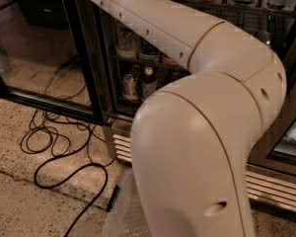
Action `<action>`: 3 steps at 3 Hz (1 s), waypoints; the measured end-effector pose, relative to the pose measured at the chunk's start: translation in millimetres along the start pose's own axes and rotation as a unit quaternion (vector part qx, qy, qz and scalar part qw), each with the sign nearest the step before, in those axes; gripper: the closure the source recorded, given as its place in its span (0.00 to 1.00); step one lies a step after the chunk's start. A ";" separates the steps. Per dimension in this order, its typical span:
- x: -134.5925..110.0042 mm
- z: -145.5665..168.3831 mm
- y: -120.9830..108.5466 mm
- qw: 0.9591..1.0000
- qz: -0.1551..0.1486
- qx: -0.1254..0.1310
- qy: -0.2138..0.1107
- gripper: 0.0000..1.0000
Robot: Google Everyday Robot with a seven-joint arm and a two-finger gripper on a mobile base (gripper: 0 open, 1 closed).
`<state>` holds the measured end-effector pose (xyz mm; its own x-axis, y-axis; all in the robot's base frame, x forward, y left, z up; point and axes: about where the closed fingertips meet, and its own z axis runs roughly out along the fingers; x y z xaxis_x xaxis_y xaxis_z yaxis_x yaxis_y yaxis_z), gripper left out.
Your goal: Pick coke can from top shelf of fridge
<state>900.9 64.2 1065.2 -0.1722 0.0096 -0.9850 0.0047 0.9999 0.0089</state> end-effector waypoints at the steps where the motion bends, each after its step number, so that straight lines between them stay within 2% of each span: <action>1: -0.7 -0.1 1.6 1.000 0.000 0.000 0.000 0.45; 3: -3.1 2.9 -1.5 1.000 0.007 0.007 0.004 0.44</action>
Offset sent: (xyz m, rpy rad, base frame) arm 0.1475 -0.1219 0.0106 0.1798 -0.0768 -0.3087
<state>904.3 62.7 1067.7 -0.1794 0.0235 -0.9835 0.0210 0.9996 0.0201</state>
